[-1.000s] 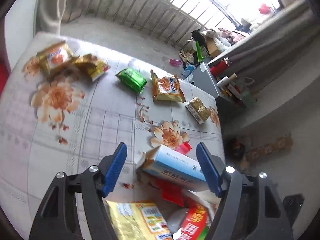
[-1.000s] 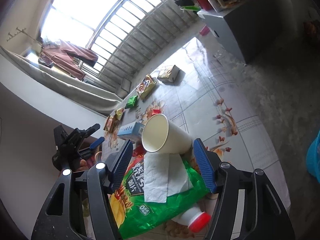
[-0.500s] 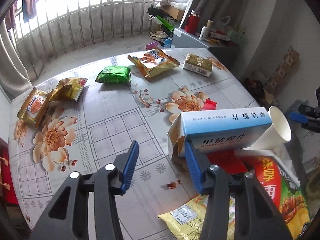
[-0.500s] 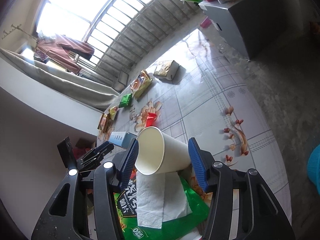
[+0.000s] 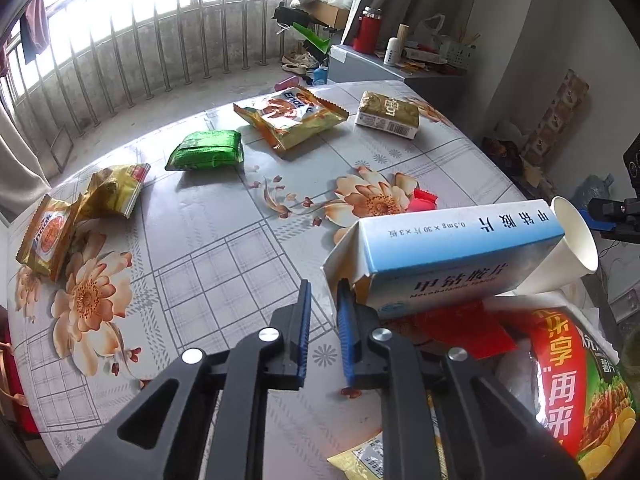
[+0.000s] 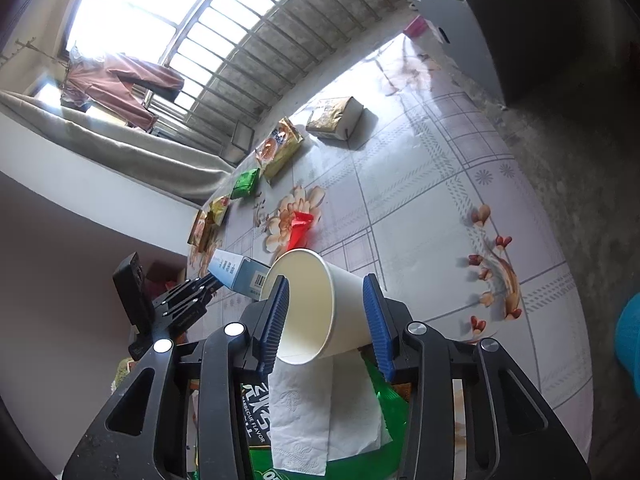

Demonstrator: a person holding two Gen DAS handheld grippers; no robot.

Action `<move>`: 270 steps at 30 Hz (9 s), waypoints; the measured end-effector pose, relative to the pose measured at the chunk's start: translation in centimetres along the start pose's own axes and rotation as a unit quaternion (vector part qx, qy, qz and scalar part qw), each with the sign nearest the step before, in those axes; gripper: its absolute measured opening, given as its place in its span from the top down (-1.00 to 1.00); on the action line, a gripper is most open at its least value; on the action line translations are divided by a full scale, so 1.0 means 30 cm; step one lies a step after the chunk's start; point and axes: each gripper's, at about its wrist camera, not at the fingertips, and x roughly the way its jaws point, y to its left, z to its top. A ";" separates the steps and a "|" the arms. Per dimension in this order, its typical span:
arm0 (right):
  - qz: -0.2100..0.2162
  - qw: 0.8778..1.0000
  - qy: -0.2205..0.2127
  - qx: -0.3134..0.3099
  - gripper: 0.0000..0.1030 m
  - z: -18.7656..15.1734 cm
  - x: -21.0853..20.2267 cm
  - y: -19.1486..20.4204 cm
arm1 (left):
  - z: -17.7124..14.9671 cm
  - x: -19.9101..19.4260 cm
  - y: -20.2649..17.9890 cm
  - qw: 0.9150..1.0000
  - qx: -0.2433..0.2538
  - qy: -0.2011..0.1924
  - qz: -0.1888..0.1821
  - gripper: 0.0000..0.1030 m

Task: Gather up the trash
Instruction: 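Grasp the white paper cup with the right gripper while the left grasps the blue-white medicine box, then carry paper cup and medicine box to the blue wastebasket and open both grippers, then bring both open grippers back over the table, then grasp the red snack wrapper with the left gripper while the right grasps the white tissue, then carry wrapper and tissue to the blue wastebasket and open both grippers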

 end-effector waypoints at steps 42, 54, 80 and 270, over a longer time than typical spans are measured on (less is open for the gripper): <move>0.019 0.983 -0.175 0.057 0.97 -0.200 -0.475 -0.125 | 0.087 -0.545 -0.148 0.980 -0.092 -0.173 -0.016 0.97; 0.023 0.967 -0.242 0.074 0.97 -0.332 -0.676 -0.208 | 0.094 -0.665 -0.466 0.981 -0.069 -0.173 -0.053 0.97; -0.124 0.915 -0.319 0.213 0.97 -0.708 -1.001 -0.778 | 0.061 -0.231 -1.469 0.984 0.114 -0.048 -0.126 0.97; 0.026 0.986 -0.157 -0.043 1.00 -0.289 -0.489 -0.129 | -0.002 -0.585 -0.334 0.968 -0.171 -0.118 -0.140 0.92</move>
